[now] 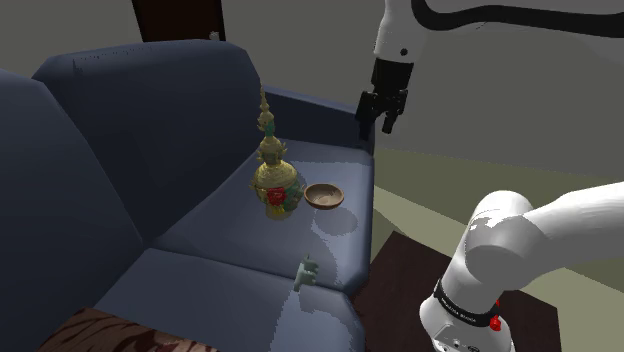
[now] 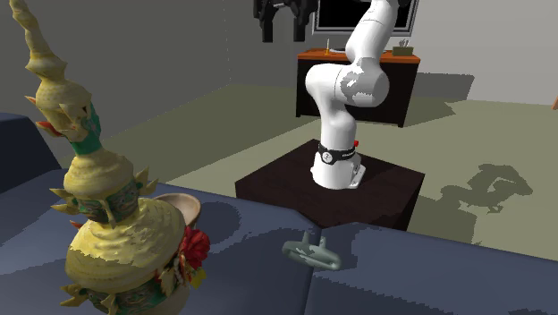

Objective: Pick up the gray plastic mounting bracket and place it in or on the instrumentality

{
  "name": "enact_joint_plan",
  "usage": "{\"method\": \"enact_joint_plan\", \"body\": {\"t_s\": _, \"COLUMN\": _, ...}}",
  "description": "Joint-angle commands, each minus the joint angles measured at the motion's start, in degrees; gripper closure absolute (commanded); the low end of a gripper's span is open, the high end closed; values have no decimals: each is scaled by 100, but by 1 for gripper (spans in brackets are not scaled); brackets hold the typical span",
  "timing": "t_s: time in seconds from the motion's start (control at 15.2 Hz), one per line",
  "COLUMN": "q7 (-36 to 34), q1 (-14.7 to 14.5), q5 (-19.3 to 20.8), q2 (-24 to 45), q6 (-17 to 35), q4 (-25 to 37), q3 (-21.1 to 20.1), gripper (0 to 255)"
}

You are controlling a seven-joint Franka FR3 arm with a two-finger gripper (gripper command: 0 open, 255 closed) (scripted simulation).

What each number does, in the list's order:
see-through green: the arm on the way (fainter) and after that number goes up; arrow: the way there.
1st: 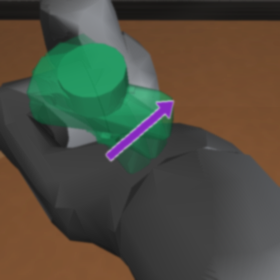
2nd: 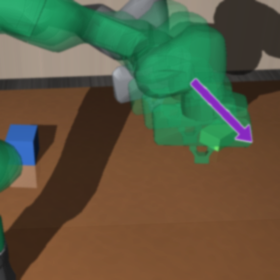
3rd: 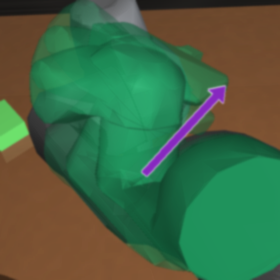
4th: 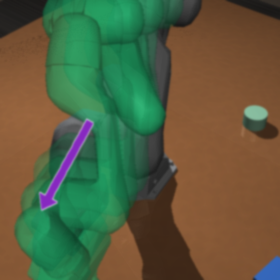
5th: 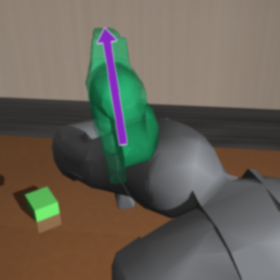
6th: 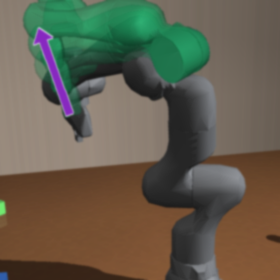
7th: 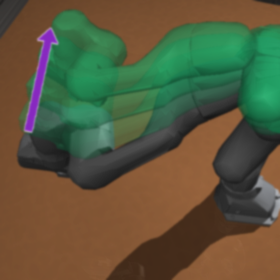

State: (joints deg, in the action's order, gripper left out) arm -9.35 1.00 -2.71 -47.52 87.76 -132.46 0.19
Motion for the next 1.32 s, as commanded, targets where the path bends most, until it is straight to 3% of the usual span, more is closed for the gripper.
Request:
{"method": "enact_joint_plan", "body": {"t_s": 0.0, "q7": 0, "q1": 0, "q5": 0, "q2": 0, "q6": 0, "q4": 0, "q3": 0, "gripper": 0}}
{"method": "enact_joint_plan", "body": {"t_s": 0.66, "q7": 407, "q1": -505, "q5": -87, "q2": 459, "q6": 1816, "q4": -1431, "q3": -481, "gripper": 0}}
{"method": "enact_joint_plan", "body": {"t_s": 1.25, "q7": 677, "q1": -919, "q5": -96, "q2": 1587, "q6": 3677, "q4": -2239, "q3": -971, "gripper": 0}}
